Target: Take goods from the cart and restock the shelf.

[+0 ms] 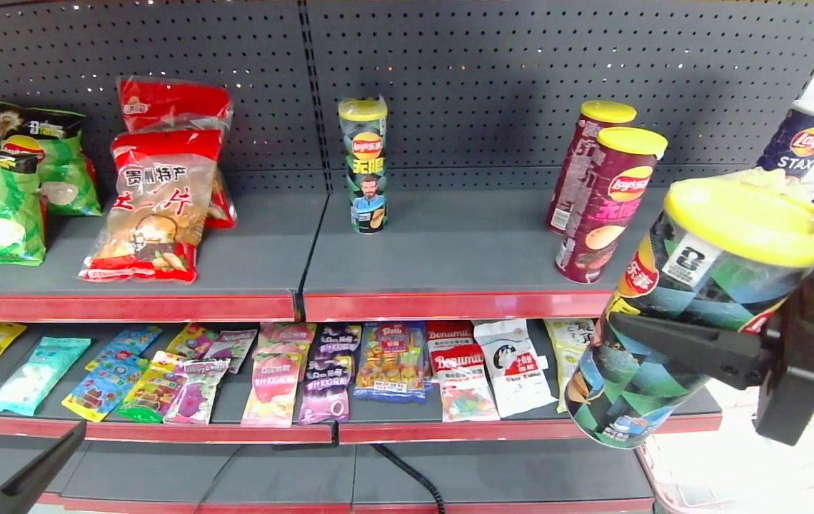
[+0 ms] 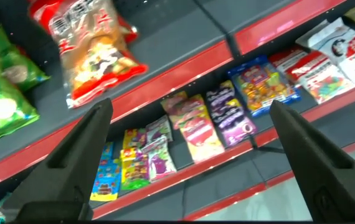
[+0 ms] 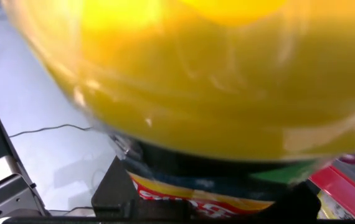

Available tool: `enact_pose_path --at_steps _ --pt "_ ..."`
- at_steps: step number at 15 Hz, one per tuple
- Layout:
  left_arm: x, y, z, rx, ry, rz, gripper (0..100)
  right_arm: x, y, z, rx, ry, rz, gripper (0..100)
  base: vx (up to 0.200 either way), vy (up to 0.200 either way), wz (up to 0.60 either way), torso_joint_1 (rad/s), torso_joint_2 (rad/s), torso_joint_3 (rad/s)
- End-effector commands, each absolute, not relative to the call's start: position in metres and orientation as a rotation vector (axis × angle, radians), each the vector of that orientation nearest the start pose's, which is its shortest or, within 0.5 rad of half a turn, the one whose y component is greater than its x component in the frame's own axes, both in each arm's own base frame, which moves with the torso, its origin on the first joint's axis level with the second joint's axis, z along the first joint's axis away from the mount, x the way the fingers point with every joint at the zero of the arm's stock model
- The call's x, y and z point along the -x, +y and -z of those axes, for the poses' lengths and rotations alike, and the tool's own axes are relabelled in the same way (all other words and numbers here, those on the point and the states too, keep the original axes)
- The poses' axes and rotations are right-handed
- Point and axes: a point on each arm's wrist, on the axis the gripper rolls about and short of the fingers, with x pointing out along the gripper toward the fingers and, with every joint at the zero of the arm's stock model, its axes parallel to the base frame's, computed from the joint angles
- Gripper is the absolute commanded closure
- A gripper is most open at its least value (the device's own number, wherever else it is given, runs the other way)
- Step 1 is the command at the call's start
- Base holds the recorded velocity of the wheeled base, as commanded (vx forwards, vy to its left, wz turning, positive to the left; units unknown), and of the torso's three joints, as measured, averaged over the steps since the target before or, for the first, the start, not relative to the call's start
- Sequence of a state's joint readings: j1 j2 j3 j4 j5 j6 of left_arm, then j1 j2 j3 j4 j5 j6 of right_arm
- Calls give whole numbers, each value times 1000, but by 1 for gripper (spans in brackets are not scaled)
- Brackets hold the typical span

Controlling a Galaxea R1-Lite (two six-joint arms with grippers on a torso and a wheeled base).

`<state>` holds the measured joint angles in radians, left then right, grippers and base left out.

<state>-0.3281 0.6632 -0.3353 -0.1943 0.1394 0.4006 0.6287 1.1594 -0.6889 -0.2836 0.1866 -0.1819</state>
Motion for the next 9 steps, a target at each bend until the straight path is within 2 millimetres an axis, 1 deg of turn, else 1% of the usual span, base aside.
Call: enact_pose_path --at_steps 1,6,9 --pt "-52 -15 -187 -429 88 212 0 -134 104 -245 213 108 -836 100 0 200 0 7 2 7" --pt "-52 -15 -187 -430 87 213 0 -132 105 -245 214 105 -845 100 0 200 0 1 1 0" --pt "-53 -15 -187 -436 85 215 0 -131 105 -244 215 108 -846 100 0 0 0 0 0 0"
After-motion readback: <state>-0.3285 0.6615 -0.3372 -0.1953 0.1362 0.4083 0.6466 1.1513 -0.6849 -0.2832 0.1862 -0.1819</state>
